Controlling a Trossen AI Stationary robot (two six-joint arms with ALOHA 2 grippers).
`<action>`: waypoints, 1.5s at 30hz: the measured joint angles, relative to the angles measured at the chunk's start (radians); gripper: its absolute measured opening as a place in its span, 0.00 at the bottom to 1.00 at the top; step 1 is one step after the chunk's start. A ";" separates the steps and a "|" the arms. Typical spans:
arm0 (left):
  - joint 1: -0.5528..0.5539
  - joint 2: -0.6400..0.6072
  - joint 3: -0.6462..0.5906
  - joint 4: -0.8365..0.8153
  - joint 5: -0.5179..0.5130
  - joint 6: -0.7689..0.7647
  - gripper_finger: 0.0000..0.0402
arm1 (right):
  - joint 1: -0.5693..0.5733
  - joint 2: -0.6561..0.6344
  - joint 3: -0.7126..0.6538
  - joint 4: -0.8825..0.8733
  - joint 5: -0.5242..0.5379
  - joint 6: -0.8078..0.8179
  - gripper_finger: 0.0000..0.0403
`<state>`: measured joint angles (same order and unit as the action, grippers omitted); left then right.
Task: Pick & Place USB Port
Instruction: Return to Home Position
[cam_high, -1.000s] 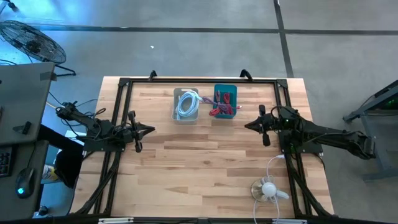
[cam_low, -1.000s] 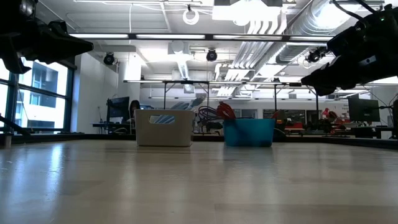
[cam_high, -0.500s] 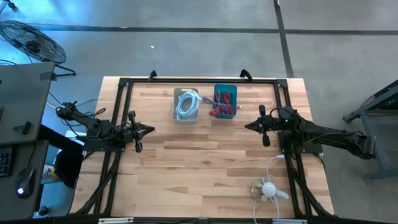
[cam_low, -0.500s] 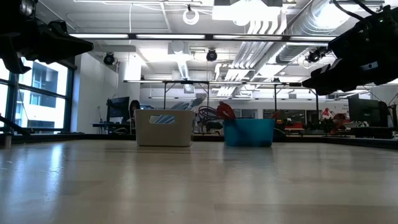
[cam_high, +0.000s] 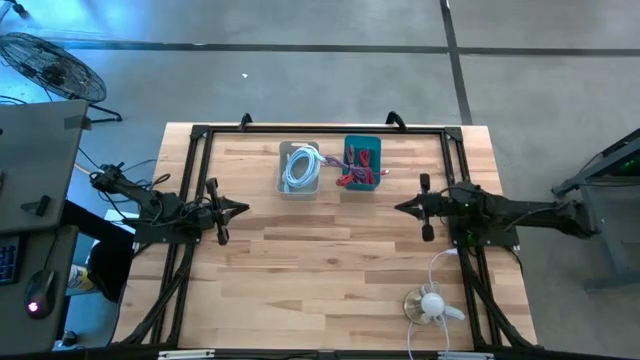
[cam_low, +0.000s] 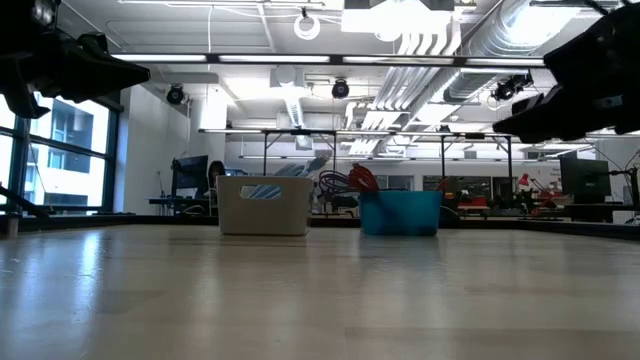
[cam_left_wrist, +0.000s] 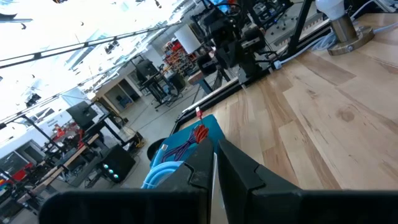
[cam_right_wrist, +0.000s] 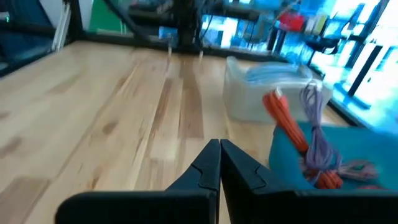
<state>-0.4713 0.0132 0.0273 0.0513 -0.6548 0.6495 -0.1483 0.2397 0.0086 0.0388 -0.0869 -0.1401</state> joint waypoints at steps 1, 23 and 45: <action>0.000 0.000 0.000 0.000 0.000 0.000 0.05 | 0.016 -0.024 0.000 -0.005 0.021 0.002 0.00; 0.000 0.000 0.000 0.000 0.000 0.000 0.05 | 0.074 -0.232 0.001 -0.016 0.086 0.148 0.00; 0.000 0.000 0.000 0.000 0.000 0.000 0.05 | 0.074 -0.232 0.001 -0.007 0.085 0.106 0.01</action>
<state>-0.4713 0.0132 0.0273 0.0509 -0.6548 0.6493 -0.0746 0.0074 0.0093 0.0315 -0.0017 -0.0341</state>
